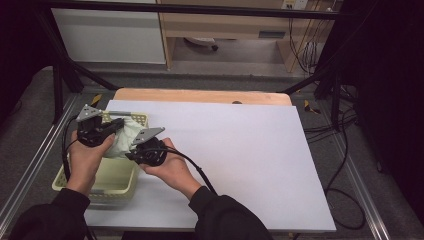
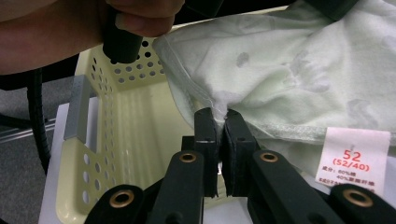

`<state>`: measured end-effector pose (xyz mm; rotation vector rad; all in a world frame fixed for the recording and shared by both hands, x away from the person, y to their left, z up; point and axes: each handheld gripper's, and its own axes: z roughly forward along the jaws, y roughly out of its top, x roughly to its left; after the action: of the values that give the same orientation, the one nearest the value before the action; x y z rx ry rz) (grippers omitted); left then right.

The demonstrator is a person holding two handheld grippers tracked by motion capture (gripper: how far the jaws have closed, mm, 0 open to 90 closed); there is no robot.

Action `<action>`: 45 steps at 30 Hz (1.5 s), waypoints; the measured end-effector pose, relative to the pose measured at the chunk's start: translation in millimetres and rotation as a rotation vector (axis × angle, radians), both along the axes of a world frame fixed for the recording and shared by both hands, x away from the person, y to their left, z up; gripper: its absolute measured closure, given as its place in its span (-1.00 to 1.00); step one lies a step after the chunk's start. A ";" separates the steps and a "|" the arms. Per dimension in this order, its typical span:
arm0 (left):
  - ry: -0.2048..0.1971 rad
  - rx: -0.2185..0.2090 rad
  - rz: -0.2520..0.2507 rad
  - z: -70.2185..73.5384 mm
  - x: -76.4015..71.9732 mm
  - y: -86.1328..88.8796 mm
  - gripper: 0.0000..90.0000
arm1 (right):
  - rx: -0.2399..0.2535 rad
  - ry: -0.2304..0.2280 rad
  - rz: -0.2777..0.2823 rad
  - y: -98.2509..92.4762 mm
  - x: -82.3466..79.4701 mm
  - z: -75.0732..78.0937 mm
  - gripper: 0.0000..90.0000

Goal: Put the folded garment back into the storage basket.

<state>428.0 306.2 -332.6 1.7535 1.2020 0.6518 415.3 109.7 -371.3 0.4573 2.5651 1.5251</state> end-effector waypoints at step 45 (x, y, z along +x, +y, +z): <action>0.021 -0.006 0.044 -17.2 -4.5 13.7 0.92 | -0.025 0.009 0.016 10.3 -4.0 -10.1 0.92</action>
<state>423.5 319.9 -349.8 1.7370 1.2594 0.6561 411.4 120.0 -381.4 0.4428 2.5973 1.4979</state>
